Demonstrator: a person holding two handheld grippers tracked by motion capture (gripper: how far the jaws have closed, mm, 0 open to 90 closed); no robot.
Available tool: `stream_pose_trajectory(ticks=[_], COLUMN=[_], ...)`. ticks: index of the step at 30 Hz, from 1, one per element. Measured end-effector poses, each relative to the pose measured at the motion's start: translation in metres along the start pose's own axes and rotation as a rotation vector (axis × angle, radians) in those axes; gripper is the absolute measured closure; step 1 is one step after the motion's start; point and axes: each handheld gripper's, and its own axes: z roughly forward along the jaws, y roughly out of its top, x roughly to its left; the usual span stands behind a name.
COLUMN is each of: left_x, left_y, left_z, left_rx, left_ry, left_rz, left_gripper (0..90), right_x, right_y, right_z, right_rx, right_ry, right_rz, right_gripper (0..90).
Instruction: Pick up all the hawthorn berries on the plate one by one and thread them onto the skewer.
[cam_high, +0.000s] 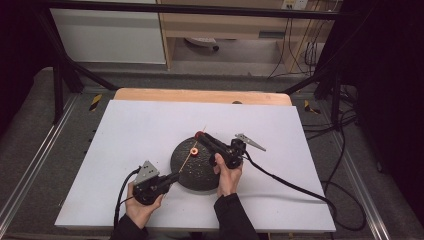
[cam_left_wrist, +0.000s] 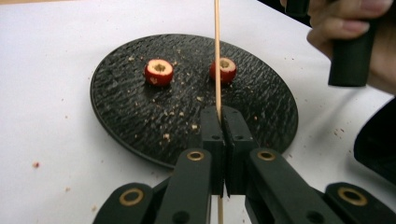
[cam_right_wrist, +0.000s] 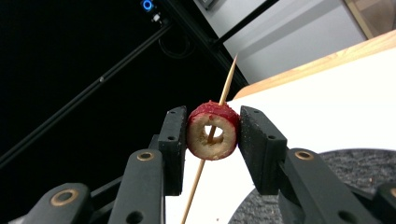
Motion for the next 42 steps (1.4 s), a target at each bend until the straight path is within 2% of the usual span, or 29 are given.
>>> stream_pose_trajectory(ticks=[18, 33, 38, 42], left_x=[-0.002, 0.0, 0.004, 0.01], left_y=[0.029, 0.029, 0.025, 0.02], left_z=[0.021, 0.027, 0.021, 0.015], left_rx=[-0.009, 0.0, 0.004, 0.011], left_ry=[-0.001, -0.015, -0.01, 0.003], left_rz=[-0.001, 0.007, 0.008, 0.01], left_gripper=[88.3, 88.3, 88.3, 88.3], right_x=[0.004, 0.007, 0.008, 0.008], right_y=[-0.015, -0.025, -0.019, -0.01], right_z=[-0.004, -0.007, -0.01, -0.015], right_rx=[0.076, 0.134, 0.165, 0.195], right_ry=[0.017, -0.008, -0.033, -0.06], right_rz=[-0.023, -0.044, -0.083, -0.14], right_gripper=[63.1, 62.2, 49.9, 36.2])
